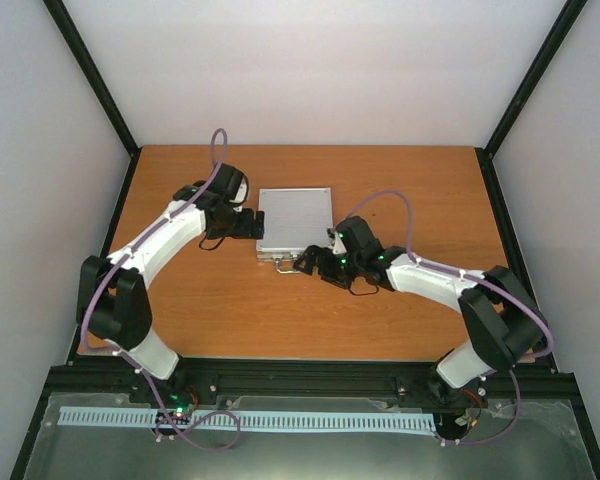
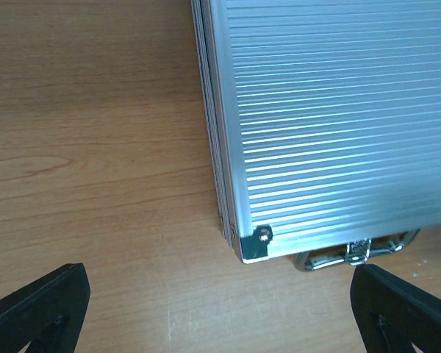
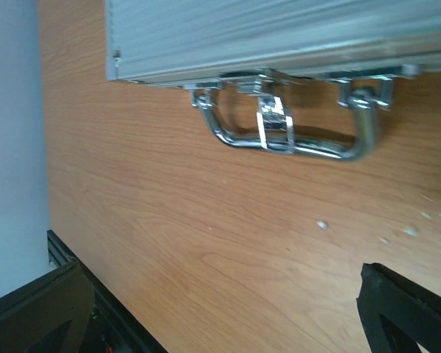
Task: Pack up texas hold em set
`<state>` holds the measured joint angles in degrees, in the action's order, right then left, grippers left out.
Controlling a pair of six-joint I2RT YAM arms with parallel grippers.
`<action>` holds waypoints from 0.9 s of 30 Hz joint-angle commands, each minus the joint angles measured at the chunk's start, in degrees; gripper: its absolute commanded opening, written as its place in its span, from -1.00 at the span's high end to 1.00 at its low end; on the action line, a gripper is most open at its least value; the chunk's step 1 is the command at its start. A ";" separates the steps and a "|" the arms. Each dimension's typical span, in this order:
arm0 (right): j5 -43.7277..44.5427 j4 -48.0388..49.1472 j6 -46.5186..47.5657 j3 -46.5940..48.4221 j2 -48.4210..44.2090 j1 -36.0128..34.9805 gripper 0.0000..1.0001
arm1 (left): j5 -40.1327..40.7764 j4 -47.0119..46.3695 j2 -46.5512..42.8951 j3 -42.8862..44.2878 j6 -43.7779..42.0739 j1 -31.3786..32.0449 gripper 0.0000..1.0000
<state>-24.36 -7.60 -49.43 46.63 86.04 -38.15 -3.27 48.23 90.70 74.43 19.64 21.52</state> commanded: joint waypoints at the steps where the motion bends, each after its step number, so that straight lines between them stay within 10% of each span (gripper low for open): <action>1: -3.11 6.21 -0.02 4.11 4.86 -2.01 -1.00 | -1.15 -2.89 3.65 3.31 -0.49 0.19 -0.99; 27: -4.32 25.63 -11.00 3.64 21.61 -4.48 -1.00 | -2.98 -5.50 19.68 10.09 -3.17 0.28 -0.99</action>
<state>-29.58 15.75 -59.24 49.45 105.23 -42.13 -6.48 42.85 109.80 82.28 17.52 21.56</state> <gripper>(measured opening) 0.995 0.998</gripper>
